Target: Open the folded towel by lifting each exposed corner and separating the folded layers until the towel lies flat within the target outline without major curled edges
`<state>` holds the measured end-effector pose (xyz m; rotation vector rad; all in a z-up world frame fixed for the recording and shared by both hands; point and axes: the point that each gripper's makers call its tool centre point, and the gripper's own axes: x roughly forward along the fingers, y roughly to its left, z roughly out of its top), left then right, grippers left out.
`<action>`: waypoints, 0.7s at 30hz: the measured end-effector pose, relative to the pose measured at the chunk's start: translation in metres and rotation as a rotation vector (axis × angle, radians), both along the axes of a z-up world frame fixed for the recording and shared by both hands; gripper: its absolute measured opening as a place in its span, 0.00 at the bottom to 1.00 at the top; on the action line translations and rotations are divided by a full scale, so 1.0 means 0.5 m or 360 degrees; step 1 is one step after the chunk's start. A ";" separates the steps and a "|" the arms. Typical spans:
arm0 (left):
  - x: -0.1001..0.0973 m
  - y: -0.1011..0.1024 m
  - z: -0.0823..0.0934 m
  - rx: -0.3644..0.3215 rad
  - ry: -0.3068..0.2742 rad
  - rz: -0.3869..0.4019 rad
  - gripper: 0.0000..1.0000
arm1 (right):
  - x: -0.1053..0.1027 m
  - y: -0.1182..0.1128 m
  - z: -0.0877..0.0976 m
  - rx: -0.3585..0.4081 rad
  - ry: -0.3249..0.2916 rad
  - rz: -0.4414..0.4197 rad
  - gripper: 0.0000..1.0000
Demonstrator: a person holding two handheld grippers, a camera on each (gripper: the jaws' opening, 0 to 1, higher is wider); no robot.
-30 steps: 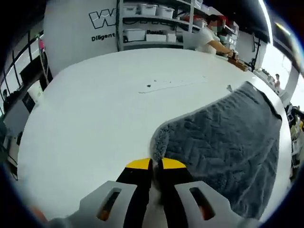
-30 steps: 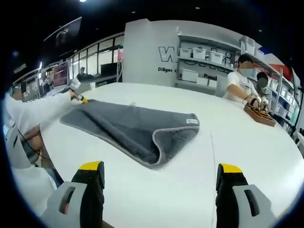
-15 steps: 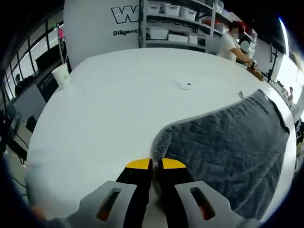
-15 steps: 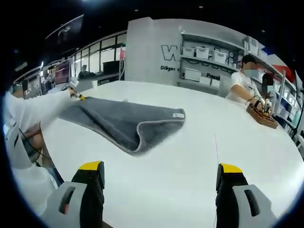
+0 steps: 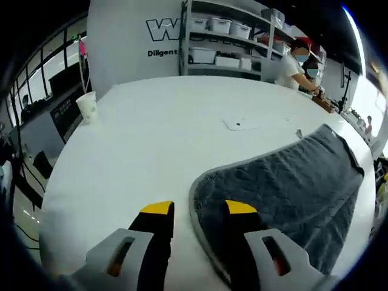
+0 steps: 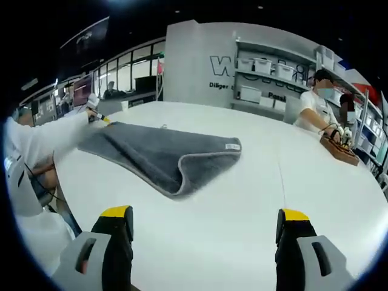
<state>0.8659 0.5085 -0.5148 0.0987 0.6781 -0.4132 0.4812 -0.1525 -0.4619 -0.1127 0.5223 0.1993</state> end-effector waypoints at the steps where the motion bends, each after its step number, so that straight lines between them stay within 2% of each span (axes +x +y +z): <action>1: -0.010 -0.006 0.017 -0.0009 -0.0035 -0.0025 0.38 | 0.002 0.002 0.001 0.0000 -0.0002 0.0005 0.99; 5: -0.069 -0.036 0.066 -0.0047 -0.0096 -0.0164 0.48 | 0.008 0.019 0.005 -0.0002 -0.0010 0.0023 0.99; 7: -0.111 -0.053 0.093 -0.0065 -0.0139 -0.0226 0.53 | 0.011 0.027 0.007 -0.0003 -0.0014 0.0035 0.99; 12: -0.220 -0.087 0.135 -0.0144 -0.0192 -0.0331 0.73 | 0.019 0.050 0.014 0.0002 -0.0030 0.0065 0.99; 16: -0.304 -0.103 0.147 -0.0199 -0.0241 -0.0395 0.77 | 0.022 0.062 0.015 0.0003 -0.0036 0.0084 0.99; 17: -0.344 -0.107 0.143 -0.0222 -0.0249 -0.0426 0.77 | 0.022 0.069 0.017 -0.0002 -0.0043 0.0098 0.99; 21: -0.427 -0.098 0.111 -0.0186 -0.0225 -0.0422 0.85 | 0.020 0.086 0.016 -0.0017 -0.0054 0.0133 0.99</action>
